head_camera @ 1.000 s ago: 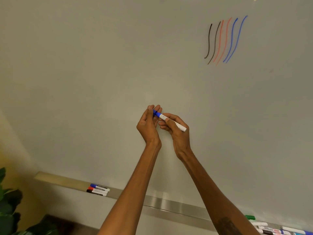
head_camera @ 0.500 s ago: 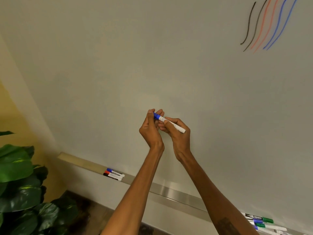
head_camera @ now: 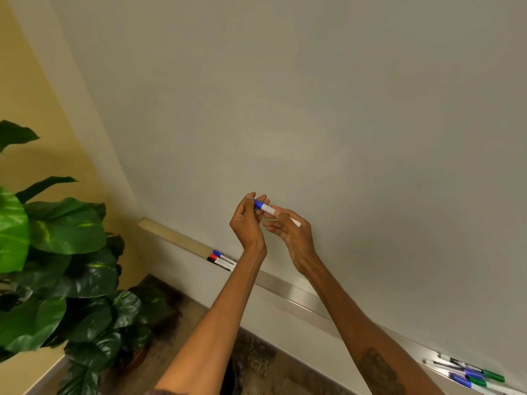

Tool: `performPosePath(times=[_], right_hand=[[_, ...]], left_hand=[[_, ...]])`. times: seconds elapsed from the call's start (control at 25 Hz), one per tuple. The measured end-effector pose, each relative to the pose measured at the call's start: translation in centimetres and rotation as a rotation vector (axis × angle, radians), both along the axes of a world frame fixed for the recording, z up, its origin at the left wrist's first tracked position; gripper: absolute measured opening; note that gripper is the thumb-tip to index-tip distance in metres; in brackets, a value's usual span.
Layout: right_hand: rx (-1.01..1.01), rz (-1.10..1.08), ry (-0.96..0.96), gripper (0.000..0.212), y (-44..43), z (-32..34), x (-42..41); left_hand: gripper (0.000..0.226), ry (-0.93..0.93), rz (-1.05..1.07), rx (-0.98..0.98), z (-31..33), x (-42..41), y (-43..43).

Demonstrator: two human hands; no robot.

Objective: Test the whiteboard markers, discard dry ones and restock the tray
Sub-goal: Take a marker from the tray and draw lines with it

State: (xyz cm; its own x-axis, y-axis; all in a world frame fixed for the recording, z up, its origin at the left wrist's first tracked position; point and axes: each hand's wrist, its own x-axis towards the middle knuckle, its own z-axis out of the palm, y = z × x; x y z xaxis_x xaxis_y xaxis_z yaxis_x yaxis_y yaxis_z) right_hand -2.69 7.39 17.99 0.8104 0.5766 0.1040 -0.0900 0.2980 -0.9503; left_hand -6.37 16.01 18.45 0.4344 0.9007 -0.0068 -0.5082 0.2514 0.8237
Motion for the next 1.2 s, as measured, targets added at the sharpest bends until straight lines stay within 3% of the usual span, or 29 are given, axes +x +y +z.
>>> performPosePath(times=[0.2,0.44,0.6,0.76,0.88,1.08,1.2], right_hand=[[-0.213,0.109,-0.021,0.023,2.7,-5.1,-0.9],[-0.632,0.349,-0.298,0.023,6.2,-12.2,-3.1],[-0.821,0.528,-0.293,0.018,8.2,-16.8,-5.5],[-0.971,0.567,-0.210,0.022,8.6,-21.8,-7.9],[-1.150,0.607,-0.253,0.022,8.5,-25.5,-9.7],[-1.433,0.749,-0.382,0.027,8.3,-29.6,-12.8],[-1.473,0.788,-0.415,0.029,9.5,-30.5,-14.0]], left_hand=[[0.025,0.129,0.074,-0.066,-5.8,-3.3,3.9],[0.014,0.327,0.082,-0.134,-12.8,-8.4,7.2],[0.017,0.535,0.053,-0.214,-18.2,-12.3,9.0],[0.026,0.866,0.000,-0.216,-22.2,-16.2,10.1],[0.026,1.075,-0.056,-0.214,-25.0,-18.6,10.9],[0.026,1.131,-0.207,-0.259,-28.7,-22.0,11.8],[0.025,1.124,-0.206,-0.280,-29.3,-23.0,12.4]])
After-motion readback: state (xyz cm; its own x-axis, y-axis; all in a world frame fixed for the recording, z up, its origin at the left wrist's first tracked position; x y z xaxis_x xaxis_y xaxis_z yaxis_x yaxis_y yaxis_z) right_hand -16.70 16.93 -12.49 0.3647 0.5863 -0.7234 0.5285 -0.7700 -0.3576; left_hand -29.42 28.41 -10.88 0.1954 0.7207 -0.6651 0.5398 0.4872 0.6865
